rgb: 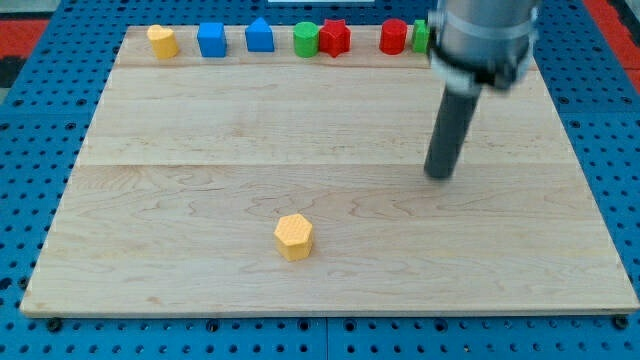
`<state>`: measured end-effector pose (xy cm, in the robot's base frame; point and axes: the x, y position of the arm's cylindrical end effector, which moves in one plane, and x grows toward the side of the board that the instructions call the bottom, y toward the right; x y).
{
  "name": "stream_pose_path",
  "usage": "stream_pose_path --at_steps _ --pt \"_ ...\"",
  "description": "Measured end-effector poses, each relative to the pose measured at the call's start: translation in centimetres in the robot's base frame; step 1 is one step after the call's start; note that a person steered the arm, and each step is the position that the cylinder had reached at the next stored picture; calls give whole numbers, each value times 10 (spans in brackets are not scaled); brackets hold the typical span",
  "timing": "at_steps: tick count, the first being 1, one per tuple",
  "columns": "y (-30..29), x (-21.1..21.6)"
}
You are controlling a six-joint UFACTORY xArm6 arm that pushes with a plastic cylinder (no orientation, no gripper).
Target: Move the yellow hexagon closer to the red circle
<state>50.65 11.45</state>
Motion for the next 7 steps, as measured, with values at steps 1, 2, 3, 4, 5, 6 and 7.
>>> stream_pose_path --at_steps 1,2,3,4,5,6,7 --pt "-77 73" --pt "-183 73" --pt "-216 32" --pt "-216 61" --pt "-204 81" --pt "-164 60" --pt "-139 20"
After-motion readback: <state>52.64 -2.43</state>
